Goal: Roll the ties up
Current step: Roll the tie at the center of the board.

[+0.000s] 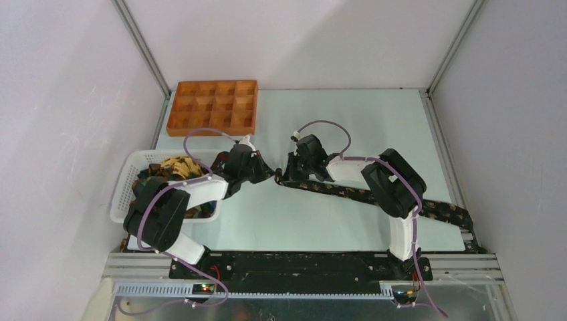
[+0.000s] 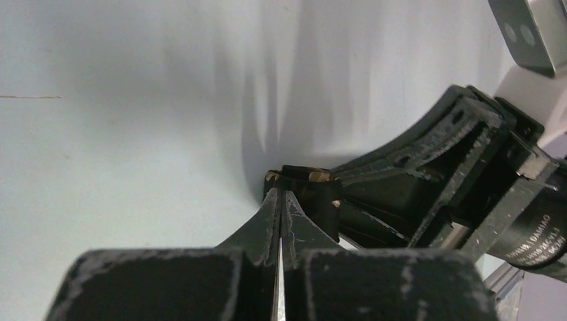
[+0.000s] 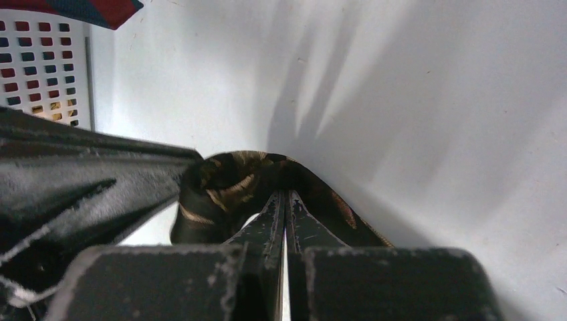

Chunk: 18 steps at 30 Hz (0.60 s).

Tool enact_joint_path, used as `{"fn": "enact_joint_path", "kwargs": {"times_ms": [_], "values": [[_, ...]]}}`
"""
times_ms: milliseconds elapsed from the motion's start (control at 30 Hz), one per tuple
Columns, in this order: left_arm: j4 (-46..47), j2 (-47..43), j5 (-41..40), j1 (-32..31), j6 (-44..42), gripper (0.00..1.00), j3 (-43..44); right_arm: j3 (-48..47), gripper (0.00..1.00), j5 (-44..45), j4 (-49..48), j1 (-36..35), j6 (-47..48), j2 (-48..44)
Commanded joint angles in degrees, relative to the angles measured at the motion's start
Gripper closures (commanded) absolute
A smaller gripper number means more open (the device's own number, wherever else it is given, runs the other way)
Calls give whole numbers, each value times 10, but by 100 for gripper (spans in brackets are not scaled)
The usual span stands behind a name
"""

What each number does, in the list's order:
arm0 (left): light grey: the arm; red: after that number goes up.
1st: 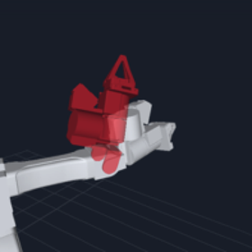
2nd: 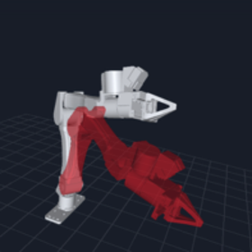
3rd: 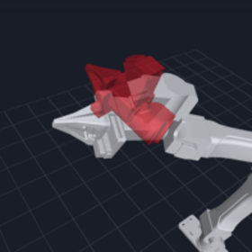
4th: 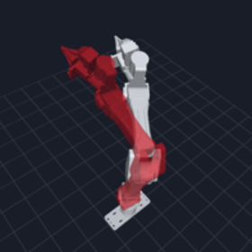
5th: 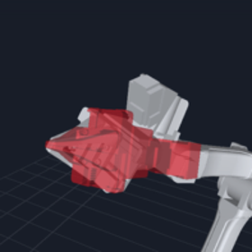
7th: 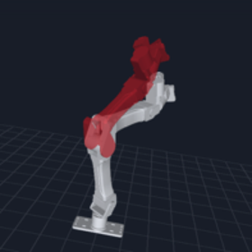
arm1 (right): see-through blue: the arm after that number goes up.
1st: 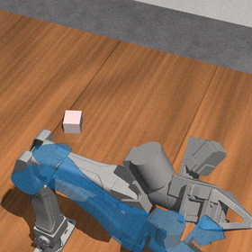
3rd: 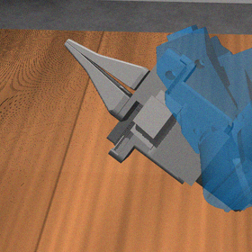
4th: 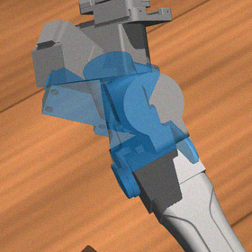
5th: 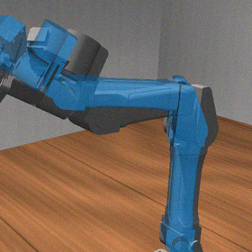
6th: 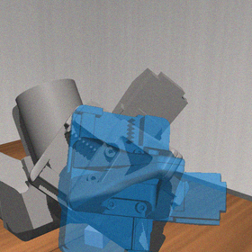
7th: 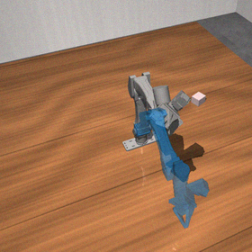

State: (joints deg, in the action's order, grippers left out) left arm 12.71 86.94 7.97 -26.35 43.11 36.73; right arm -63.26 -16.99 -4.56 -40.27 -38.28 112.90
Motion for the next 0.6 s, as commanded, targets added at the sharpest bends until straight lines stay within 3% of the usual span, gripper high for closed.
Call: {"fn": "enact_joint_path", "kwargs": {"times_ms": [0,267,567], "values": [[15,-23,10,-22,9,100,11,-16,100,-4,-16,-3,-3,11],[27,-15,6,-41,24,100,11,-16,100,-2,-7,-1,-2,-6],[30,-1,-1,-44,21,100,13,-16,99,61,72,0,28,-100]]}}
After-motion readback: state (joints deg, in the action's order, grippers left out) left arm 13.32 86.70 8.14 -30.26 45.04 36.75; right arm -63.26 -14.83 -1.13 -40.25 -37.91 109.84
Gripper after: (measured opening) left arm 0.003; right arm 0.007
